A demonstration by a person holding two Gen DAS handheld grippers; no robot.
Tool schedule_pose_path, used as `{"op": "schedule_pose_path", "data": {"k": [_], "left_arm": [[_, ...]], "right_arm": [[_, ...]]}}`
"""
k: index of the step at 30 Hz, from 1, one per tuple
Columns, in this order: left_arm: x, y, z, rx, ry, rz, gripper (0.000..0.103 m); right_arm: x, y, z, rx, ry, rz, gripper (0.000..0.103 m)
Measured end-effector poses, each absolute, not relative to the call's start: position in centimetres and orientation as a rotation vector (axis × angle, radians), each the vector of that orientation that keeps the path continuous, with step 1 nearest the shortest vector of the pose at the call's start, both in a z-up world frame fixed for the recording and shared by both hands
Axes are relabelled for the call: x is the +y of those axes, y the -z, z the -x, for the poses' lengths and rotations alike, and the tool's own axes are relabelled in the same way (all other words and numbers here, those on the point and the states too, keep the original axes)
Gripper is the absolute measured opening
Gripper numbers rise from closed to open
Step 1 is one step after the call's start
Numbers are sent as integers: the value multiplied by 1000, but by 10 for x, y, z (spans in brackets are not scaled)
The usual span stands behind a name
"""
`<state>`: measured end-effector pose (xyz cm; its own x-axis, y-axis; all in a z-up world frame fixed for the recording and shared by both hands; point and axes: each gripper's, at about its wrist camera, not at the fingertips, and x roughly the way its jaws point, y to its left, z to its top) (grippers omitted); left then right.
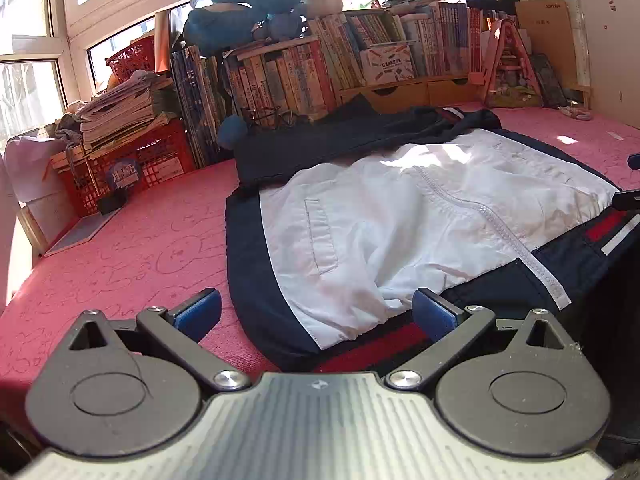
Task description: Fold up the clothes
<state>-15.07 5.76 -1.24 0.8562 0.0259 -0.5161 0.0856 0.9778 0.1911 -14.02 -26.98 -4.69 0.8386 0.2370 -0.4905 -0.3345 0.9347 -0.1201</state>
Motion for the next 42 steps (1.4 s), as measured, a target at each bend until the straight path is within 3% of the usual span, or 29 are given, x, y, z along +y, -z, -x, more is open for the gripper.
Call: {"op": "schedule_pose_path", "data": {"k": [10,29,42], "left_arm": [[54,26,182,585,92,-207,103],[50,60,166,644,-49,-277,103],[70,40,170,589,-135,-182,103]], "right_arm": [[-270,51,164,534,-312,288,103],[-270,75,167,598,-277,347,103],[-283,56,169,538,-238,264,103]]}}
